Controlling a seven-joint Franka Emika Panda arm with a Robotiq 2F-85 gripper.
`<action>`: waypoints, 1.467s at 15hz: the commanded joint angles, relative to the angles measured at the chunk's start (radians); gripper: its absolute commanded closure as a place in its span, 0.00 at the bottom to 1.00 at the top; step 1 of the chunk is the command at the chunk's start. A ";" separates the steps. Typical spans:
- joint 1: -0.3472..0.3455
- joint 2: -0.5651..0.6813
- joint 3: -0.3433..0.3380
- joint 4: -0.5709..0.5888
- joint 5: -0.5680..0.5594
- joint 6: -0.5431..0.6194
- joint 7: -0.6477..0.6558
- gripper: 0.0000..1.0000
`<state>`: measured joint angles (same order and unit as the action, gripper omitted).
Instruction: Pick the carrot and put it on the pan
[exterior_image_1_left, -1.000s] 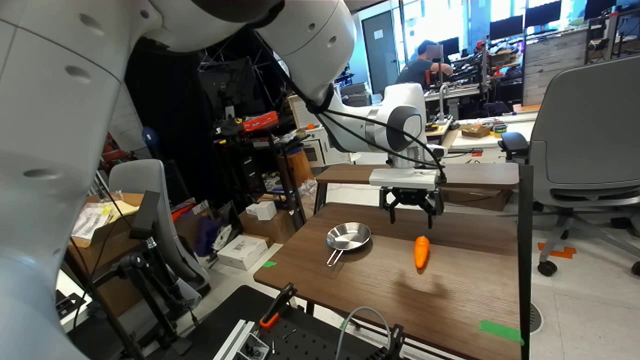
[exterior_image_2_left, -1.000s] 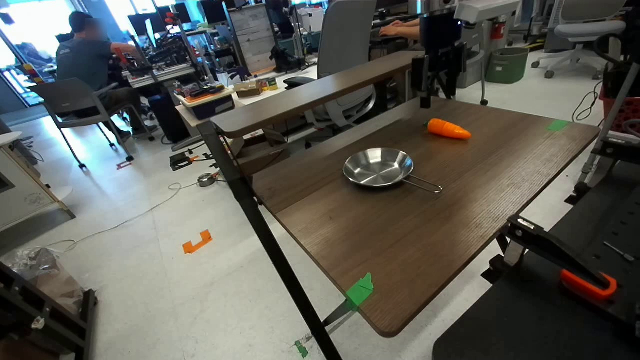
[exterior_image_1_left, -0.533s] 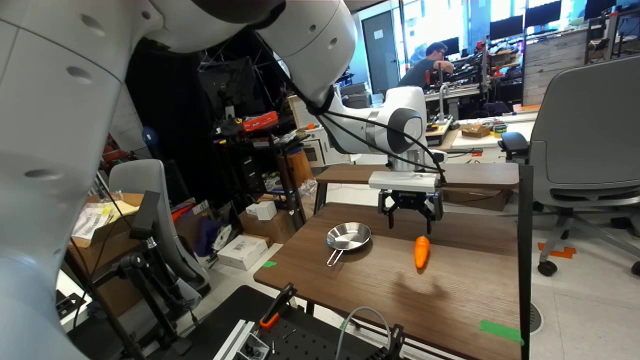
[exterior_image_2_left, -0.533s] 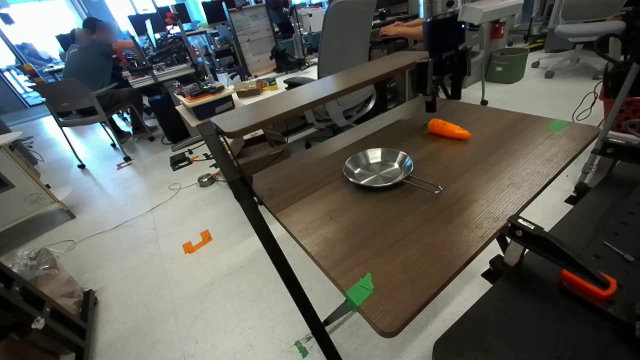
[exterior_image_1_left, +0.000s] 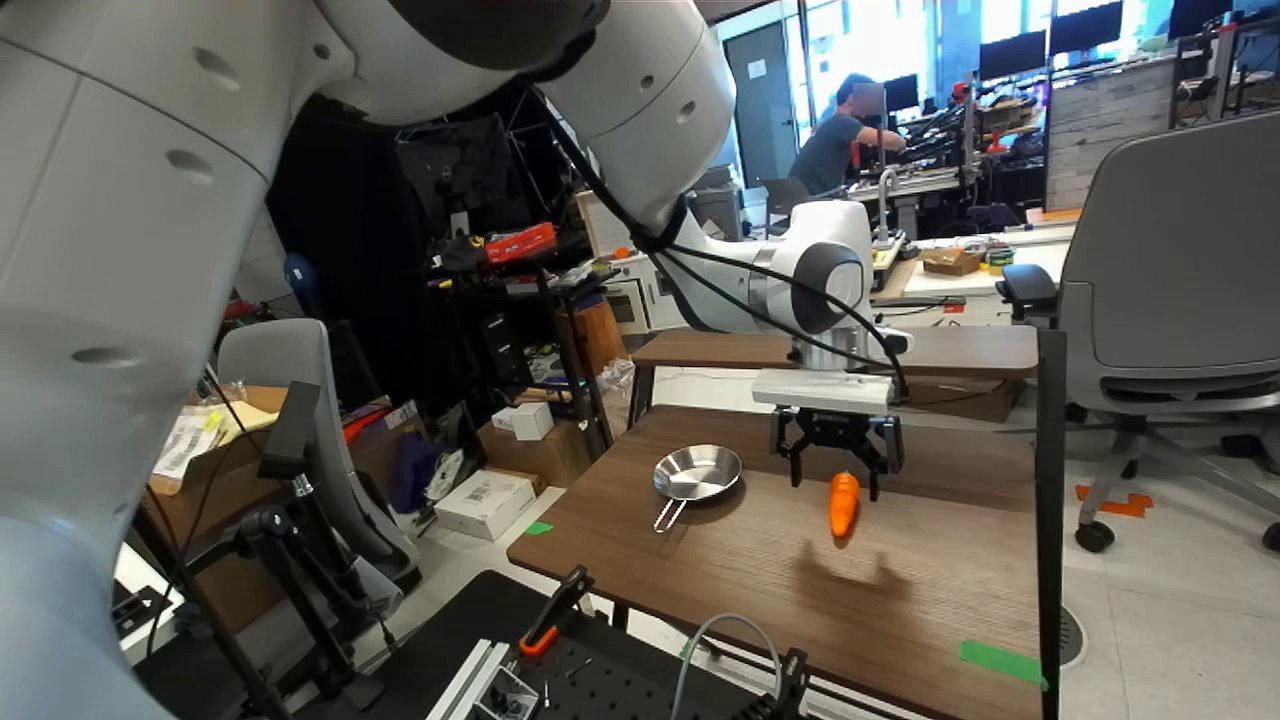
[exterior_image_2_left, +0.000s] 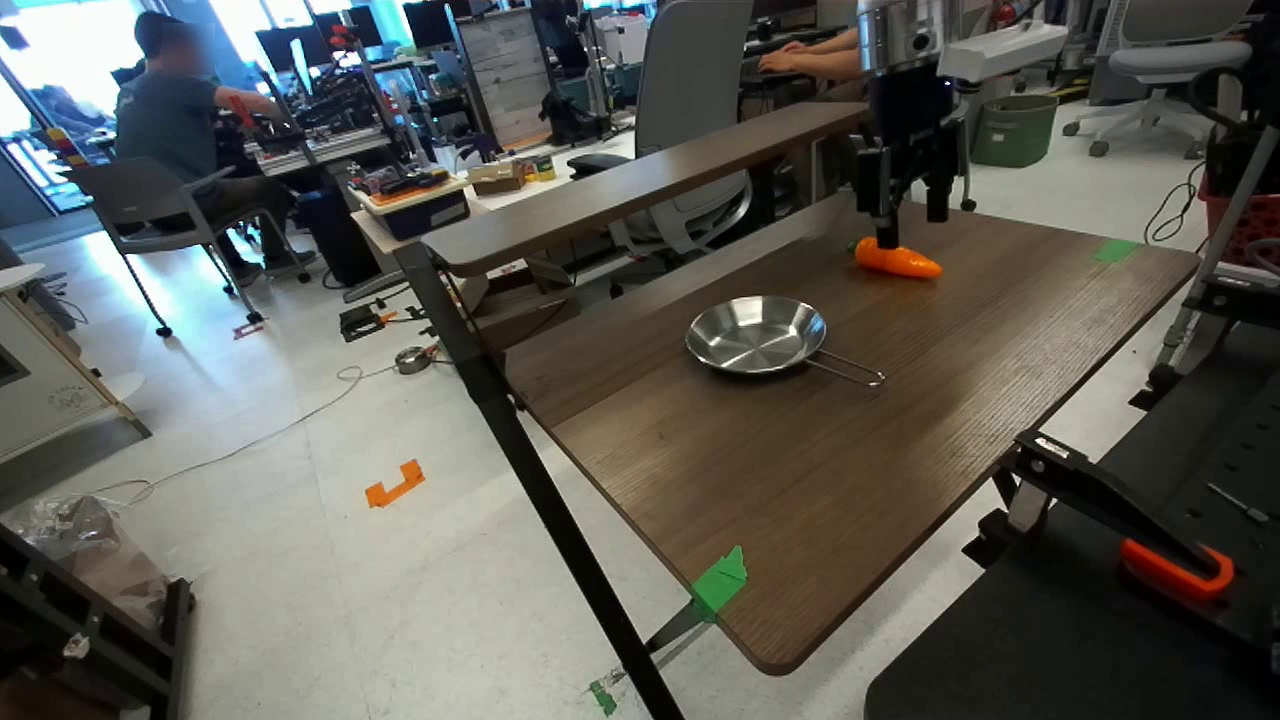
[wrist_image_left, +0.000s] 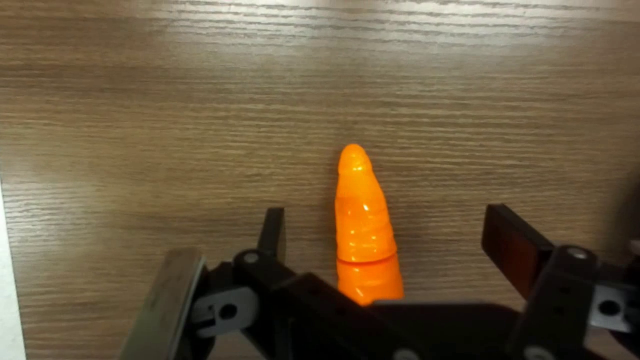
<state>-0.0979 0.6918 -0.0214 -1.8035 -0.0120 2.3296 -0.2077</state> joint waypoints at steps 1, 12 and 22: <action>-0.011 0.024 0.006 0.029 -0.007 -0.028 -0.010 0.00; -0.008 0.093 0.003 0.158 -0.006 -0.042 0.010 0.00; 0.000 0.196 0.007 0.263 -0.008 -0.069 0.023 0.00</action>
<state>-0.0976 0.8519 -0.0208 -1.5957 -0.0126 2.3025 -0.1929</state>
